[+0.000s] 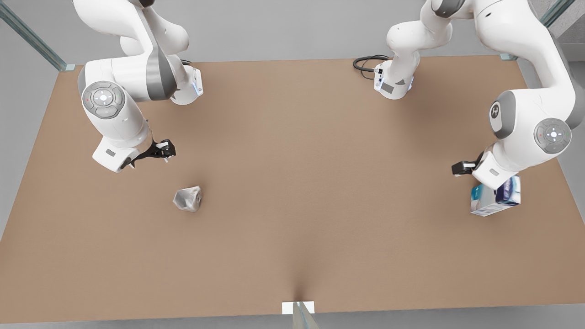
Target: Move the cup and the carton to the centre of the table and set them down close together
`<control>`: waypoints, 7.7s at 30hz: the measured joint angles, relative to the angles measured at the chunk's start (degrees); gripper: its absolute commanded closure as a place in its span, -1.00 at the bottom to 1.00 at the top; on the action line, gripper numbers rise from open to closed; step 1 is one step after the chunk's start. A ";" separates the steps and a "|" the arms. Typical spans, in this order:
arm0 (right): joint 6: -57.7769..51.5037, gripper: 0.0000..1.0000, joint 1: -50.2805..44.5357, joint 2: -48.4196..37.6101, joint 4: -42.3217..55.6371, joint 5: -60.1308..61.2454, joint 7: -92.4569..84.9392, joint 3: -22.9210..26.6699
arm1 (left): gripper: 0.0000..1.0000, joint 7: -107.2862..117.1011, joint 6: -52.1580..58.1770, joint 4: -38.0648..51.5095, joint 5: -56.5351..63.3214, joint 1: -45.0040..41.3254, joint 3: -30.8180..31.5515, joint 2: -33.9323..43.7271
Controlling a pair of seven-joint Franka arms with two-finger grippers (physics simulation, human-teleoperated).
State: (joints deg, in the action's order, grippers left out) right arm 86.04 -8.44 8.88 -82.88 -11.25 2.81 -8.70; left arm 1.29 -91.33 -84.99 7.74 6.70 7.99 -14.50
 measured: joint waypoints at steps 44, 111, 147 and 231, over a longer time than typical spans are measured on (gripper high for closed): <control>25.93 -1.00 3.25 24.15 -11.96 7.99 27.77 -0.63 | -0.99 -34.67 -15.13 -5.35 2.52 23.52 1.32 -13.09; 36.99 -1.00 -35.33 56.43 37.62 17.11 18.38 17.13 | 0.04 -99.95 -25.52 -4.23 7.29 16.48 16.89 -7.55; 11.16 -1.00 -4.76 1.76 -3.43 0.79 -6.77 13.79 | 0.03 -44.71 -8.20 14.13 7.21 -28.97 16.46 -17.66; 10.81 -1.00 -4.83 1.85 -3.87 1.13 -6.77 13.71 | -0.99 1.95 -13.43 -2.81 -2.31 -1.22 -5.88 -2.02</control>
State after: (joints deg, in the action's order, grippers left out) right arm 96.86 -13.27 10.73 -86.75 -10.11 -3.96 5.01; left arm 3.25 -104.77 -87.80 5.43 5.48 2.11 -16.52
